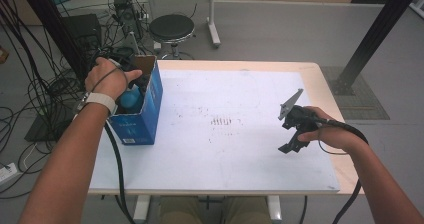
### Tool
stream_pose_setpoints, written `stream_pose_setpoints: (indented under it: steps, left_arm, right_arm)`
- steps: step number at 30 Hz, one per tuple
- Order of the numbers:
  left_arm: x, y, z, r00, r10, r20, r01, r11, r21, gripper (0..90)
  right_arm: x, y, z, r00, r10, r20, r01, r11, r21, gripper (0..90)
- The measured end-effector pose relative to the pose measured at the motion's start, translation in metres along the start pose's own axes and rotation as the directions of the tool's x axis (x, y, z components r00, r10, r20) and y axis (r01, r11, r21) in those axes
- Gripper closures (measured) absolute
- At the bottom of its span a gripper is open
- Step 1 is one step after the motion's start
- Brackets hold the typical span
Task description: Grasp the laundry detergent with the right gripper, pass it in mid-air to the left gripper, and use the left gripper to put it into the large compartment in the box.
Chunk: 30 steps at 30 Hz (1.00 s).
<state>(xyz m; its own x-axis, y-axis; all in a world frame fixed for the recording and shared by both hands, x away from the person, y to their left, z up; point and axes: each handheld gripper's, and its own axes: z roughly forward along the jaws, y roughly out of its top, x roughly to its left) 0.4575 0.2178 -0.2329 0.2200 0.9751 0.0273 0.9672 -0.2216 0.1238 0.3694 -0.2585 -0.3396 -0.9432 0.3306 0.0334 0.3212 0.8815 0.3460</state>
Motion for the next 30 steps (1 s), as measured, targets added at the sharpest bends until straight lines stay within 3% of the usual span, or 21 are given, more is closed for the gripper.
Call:
stream_pose_setpoints:
  steps: [11, 17, 24, 26, 30]
  left_arm:
    - [-0.008, 0.002, -0.03, 0.9985, 0.048, 0.024, -0.048, 0.9983, -0.033, 10.6]
    - [-0.017, 0.001, -0.05, 0.9932, 0.113, 0.03, -0.111, 0.9911, -0.074, 10.6]
    - [-0.032, -0.002, -0.071, 0.9753, 0.219, 0.031, -0.214, 0.9692, -0.123, 10.6]
    - [-0.036, -0.003, -0.073, 0.9676, 0.25, 0.033, -0.245, 0.9619, -0.122, 10.6]
    - [-0.045, -0.006, -0.077, 0.9434, 0.326, 0.059, -0.317, 0.9392, -0.133, 10.6]
  right_arm:
    - [0.0, -0.003, -0.007, 1.0, 0.003, 0.008, -0.003, 1.0, 0.002, 9.4]
    - [-0.001, -0.005, -0.011, 0.9998, 0.013, 0.016, -0.013, 0.9999, 0.004, 9.4]
    - [-0.001, -0.006, -0.015, 0.9997, 0.017, 0.018, -0.017, 0.9998, 0.005, 9.4]
    - [-0.001, -0.006, -0.015, 0.9996, 0.018, 0.02, -0.018, 0.9998, 0.006, 9.4]
    - [-0.001, -0.006, -0.016, 0.9995, 0.022, 0.022, -0.023, 0.9997, 0.005, 9.4]
